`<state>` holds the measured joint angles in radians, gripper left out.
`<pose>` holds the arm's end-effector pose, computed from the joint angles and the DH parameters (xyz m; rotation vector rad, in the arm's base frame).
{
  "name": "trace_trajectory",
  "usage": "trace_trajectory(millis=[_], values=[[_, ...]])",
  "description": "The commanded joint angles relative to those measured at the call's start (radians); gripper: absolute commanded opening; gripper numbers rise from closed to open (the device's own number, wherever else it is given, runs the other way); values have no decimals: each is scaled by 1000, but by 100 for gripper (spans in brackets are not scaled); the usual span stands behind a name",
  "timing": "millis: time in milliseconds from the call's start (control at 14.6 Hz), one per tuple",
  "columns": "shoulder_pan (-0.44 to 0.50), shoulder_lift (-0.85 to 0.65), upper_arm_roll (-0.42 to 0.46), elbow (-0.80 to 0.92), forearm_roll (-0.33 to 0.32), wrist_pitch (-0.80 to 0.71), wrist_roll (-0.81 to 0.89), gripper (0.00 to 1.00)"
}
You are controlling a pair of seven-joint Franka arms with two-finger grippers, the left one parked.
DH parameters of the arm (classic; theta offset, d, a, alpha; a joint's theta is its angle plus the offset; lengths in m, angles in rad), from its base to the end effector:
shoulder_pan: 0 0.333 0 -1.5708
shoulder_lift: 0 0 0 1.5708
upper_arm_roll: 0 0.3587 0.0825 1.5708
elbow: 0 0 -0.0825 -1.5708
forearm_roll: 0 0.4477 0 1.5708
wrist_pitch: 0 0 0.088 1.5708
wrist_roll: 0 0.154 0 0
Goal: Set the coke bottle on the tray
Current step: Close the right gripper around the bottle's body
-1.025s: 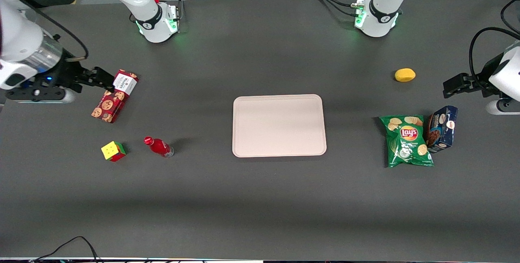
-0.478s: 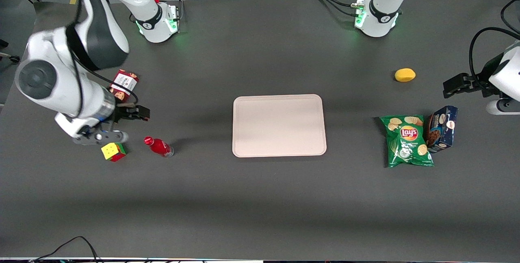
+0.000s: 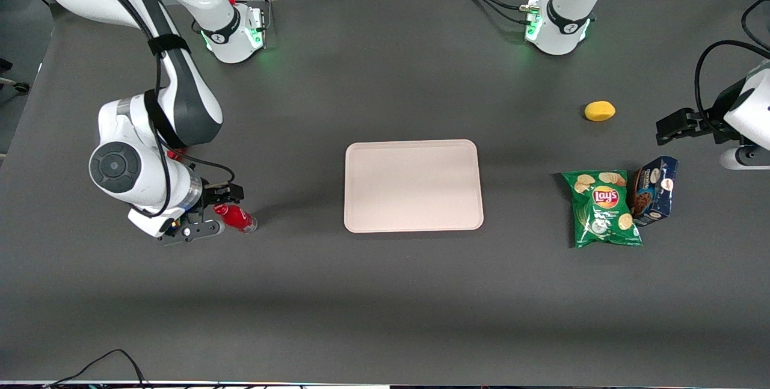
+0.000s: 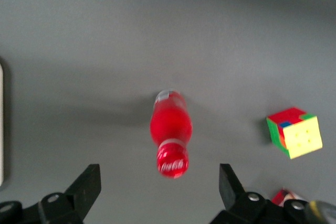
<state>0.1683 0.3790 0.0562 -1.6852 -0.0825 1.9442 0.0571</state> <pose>0.6966 0.1467 0.3334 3.0516 0.3052 -0.1695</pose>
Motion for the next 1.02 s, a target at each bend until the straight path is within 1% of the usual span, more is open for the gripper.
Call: trace_trajectory(millis=[0, 205, 342, 957], values=[[-13, 17, -1, -37, -23, 94, -81, 100], [-19, 17, -3, -59, -17, 107, -82, 100], [-24, 17, -3, -102, -17, 148, -83, 100], [-27, 20, -3, -142, -17, 159, -83, 100]])
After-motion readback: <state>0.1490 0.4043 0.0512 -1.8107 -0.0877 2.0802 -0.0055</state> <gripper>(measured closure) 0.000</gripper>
